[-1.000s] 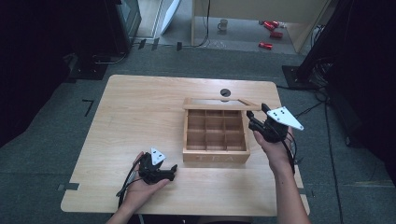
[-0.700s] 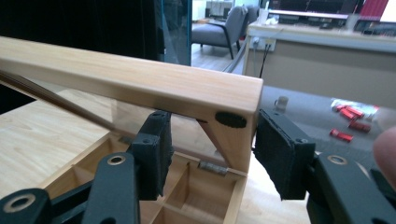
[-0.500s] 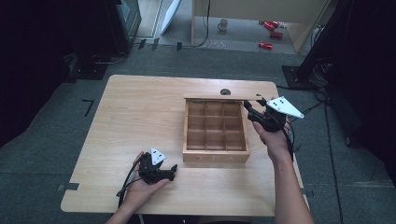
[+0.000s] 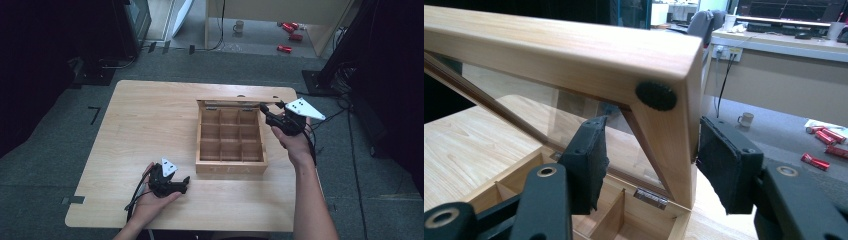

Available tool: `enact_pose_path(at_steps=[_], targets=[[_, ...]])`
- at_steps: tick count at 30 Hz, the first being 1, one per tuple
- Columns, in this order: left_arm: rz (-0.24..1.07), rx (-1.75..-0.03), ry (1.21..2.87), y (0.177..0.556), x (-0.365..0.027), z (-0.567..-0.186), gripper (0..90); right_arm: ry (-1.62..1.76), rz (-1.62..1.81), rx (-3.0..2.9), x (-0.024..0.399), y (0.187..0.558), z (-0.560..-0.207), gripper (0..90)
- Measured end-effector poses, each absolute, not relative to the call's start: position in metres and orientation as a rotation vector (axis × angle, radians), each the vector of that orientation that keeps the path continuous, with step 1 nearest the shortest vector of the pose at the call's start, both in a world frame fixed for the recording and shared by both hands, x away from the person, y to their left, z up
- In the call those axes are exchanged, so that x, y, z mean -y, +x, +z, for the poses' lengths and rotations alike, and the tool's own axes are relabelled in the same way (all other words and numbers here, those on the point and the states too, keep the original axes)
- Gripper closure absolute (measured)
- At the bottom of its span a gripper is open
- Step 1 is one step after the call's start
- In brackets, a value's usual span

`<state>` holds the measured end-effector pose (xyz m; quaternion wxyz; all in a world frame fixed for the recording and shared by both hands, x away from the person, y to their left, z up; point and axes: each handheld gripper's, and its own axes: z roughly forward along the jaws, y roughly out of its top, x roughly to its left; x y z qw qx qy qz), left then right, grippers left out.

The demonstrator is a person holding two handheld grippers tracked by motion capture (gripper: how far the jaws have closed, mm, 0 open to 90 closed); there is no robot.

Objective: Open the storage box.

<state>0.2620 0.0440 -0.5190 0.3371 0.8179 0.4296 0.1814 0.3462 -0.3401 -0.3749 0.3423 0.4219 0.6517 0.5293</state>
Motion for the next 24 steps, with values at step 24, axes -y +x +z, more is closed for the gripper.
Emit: enact_pose_path(at_steps=[24], targets=[[0.473,-1.118,2.136,0.262,-0.044,-0.519,14.3,1.132,1.323,-1.606,0.340,0.364,-0.356,65.9]])
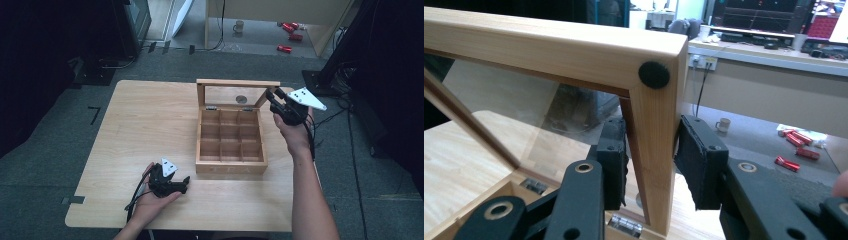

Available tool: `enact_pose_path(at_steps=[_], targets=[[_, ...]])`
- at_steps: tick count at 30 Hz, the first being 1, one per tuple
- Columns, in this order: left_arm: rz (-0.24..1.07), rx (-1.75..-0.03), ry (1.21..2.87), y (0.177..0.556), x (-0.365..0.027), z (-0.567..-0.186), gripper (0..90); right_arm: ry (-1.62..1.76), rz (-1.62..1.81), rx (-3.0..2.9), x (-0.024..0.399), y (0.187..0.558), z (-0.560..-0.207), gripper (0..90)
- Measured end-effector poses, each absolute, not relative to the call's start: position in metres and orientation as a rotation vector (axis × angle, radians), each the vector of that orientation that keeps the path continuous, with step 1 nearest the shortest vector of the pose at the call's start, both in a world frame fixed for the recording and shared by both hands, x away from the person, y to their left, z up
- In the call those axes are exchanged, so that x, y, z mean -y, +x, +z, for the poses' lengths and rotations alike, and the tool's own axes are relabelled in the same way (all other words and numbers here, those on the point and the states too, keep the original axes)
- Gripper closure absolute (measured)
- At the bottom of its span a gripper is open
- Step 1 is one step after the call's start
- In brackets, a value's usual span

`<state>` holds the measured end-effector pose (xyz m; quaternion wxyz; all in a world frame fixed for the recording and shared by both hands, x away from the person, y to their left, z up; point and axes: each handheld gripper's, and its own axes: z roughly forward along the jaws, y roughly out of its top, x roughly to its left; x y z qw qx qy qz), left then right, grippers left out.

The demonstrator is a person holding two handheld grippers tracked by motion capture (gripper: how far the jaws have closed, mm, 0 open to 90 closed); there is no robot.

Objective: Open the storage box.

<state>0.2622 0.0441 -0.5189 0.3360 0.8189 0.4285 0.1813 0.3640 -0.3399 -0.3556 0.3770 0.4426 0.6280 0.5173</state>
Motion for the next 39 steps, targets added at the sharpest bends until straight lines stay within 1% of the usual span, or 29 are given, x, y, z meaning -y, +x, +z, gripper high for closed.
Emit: enact_pose_path(at_steps=[15,16,19,32,39], targets=[[0.472,-1.119,2.134,0.262,-0.044,-0.519,14.4,1.255,1.289,-1.584,0.335,0.408,-0.337,66.9],[0.472,-1.116,2.140,0.262,-0.044,-0.519,14.4,1.283,1.282,-1.578,0.334,0.417,-0.335,66.9],[0.473,-1.117,2.138,0.262,-0.044,-0.519,14.4,1.313,1.278,-1.574,0.334,0.428,-0.333,67.1],[0.470,-1.119,2.130,0.262,-0.044,-0.519,14.5,1.427,1.230,-1.526,0.326,0.472,-0.333,67.7],[0.470,-1.120,2.127,0.262,-0.044,-0.519,14.7,1.467,1.178,-1.513,0.321,0.488,-0.334,68.0]])
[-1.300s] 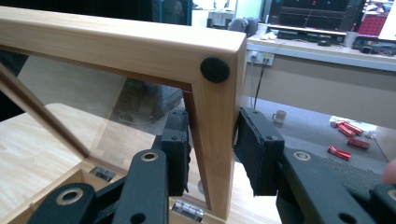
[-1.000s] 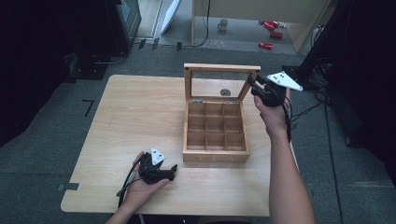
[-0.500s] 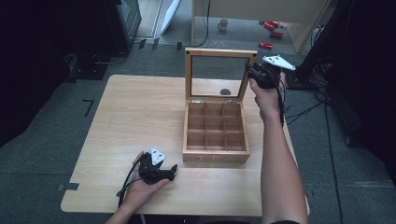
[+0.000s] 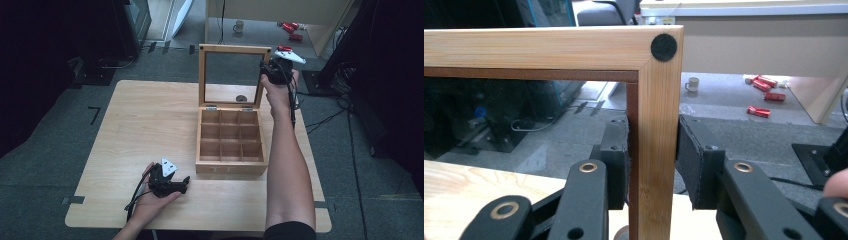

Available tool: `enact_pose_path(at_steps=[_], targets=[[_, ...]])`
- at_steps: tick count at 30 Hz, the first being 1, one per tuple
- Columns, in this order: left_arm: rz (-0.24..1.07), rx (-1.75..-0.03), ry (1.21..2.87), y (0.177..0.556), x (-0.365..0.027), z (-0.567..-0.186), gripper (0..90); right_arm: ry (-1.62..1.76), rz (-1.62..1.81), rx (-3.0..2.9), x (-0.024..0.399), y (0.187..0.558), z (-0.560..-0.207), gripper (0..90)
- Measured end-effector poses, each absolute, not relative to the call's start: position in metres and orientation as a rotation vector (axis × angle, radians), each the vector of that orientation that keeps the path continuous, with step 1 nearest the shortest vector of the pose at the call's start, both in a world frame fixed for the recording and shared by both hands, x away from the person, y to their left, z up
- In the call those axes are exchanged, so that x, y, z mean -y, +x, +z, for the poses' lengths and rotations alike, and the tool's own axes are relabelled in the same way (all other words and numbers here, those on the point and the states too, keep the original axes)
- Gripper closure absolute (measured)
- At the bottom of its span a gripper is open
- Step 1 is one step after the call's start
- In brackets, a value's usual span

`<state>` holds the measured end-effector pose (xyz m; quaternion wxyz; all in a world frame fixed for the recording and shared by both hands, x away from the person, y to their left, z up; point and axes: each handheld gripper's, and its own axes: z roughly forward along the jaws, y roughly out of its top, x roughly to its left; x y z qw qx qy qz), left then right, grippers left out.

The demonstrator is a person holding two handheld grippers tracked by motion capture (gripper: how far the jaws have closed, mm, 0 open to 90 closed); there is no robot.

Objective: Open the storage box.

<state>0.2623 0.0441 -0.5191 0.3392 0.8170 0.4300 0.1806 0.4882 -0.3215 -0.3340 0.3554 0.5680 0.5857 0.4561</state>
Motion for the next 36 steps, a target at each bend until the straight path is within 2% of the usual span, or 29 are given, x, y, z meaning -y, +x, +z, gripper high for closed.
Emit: enact_pose_path(at_steps=[10,12,18,29,36], targets=[[0.471,-1.120,2.127,0.262,-0.044,-0.519,14.7,1.466,1.178,-1.508,0.321,0.497,-0.338,67.3],[0.471,-1.120,2.128,0.262,-0.044,-0.519,14.7,1.487,1.175,-1.499,0.322,0.497,-0.339,62.1],[0.472,-1.117,2.130,0.262,-0.044,-0.519,14.7,1.484,1.164,-1.549,0.321,0.491,-0.350,62.5],[0.471,-1.117,2.134,0.262,-0.044,-0.519,14.7,1.511,1.184,-1.595,0.330,0.464,-0.387,60.2],[0.473,-1.117,2.134,0.262,-0.044,-0.519,14.7,1.556,1.182,-1.587,0.344,0.438,-0.407,54.9]])
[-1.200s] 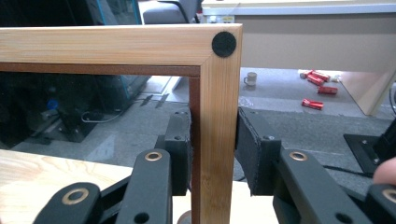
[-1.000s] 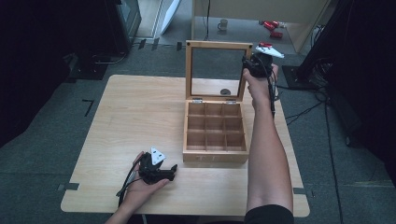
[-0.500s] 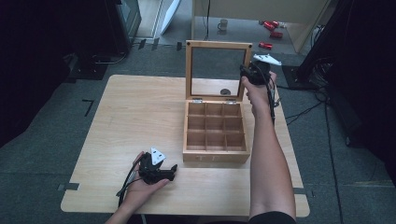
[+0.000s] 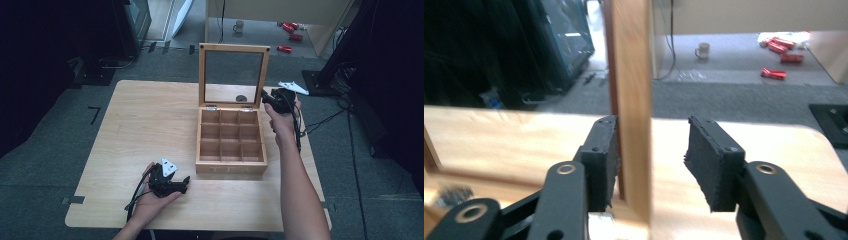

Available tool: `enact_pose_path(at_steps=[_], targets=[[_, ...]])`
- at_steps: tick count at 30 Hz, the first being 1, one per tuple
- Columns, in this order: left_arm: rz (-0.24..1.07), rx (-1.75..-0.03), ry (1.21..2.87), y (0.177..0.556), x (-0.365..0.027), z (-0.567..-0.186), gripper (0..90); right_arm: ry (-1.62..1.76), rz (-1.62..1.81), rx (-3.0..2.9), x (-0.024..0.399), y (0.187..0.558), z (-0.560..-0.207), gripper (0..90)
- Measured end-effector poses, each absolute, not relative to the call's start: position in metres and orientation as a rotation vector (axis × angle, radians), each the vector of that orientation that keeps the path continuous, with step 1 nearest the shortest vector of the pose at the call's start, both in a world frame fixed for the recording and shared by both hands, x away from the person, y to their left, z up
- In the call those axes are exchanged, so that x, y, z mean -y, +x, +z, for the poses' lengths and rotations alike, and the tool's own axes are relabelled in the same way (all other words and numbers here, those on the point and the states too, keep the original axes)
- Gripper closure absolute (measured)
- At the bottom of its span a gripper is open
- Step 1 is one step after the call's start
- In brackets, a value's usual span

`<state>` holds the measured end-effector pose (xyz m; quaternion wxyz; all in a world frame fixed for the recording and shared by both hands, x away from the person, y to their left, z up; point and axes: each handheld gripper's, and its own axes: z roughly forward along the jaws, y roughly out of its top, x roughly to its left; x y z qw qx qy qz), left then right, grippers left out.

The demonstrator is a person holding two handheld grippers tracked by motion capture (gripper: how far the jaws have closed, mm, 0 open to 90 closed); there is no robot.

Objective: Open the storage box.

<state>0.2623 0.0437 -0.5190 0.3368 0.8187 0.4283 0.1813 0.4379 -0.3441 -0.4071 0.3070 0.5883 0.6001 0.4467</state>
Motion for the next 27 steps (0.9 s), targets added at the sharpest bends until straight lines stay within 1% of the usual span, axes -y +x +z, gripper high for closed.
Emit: enact_pose_path(at_steps=[4,7,8,9,11,12,13,14,15,16,17,20,21,24,25,27], targets=[[0.473,-1.117,2.134,0.262,-0.044,-0.519,14.7,1.594,1.226,-1.587,0.357,0.411,-0.420,49.7],[0.473,-1.118,2.132,0.262,-0.043,-0.519,14.7,1.568,1.201,-1.617,0.362,0.397,-0.427,45.9],[0.473,-1.118,2.132,0.262,-0.043,-0.519,14.7,1.568,1.201,-1.617,0.362,0.397,-0.427,45.9],[0.473,-1.119,2.131,0.262,-0.043,-0.519,14.7,1.570,1.182,-1.625,0.367,0.385,-0.434,41.4],[0.473,-1.119,2.131,0.262,-0.043,-0.519,14.7,1.579,1.187,-1.635,0.371,0.375,-0.439,35.1],[0.473,-1.119,2.131,0.262,-0.043,-0.519,14.7,1.579,1.187,-1.635,0.371,0.375,-0.439,35.1],[0.473,-1.119,2.131,0.262,-0.043,-0.519,14.7,1.584,1.185,-1.641,0.372,0.370,-0.442,31.6],[0.473,-1.119,2.131,0.262,-0.043,-0.519,14.7,1.610,1.168,-1.659,0.374,0.359,-0.448,22.6],[0.472,-1.119,2.132,0.262,-0.043,-0.519,14.7,1.606,1.160,-1.665,0.374,0.355,-0.450,20.4],[0.472,-1.119,2.132,0.262,-0.043,-0.519,14.7,1.606,1.160,-1.665,0.374,0.355,-0.450,20.4],[0.473,-1.119,2.131,0.262,-0.043,-0.519,14.7,1.597,1.136,-1.685,0.374,0.341,-0.456,16.0],[0.473,-1.119,2.131,0.262,-0.043,-0.519,14.7,1.591,1.124,-1.699,0.375,0.331,-0.461,13.9],[0.473,-1.119,2.130,0.262,-0.043,-0.519,14.7,1.576,1.095,-1.703,0.378,0.318,-0.466,13.7],[0.473,-1.118,2.132,0.262,-0.043,-0.519,14.7,1.581,1.074,-1.706,0.381,0.306,-0.472,12.8],[0.473,-1.118,2.131,0.262,-0.043,-0.519,14.7,1.589,1.044,-1.718,0.384,0.292,-0.479,10.6],[0.474,-1.119,2.133,0.262,-0.043,-0.519,14.9,1.597,1.026,-1.724,0.386,0.282,-0.485,10.1]])
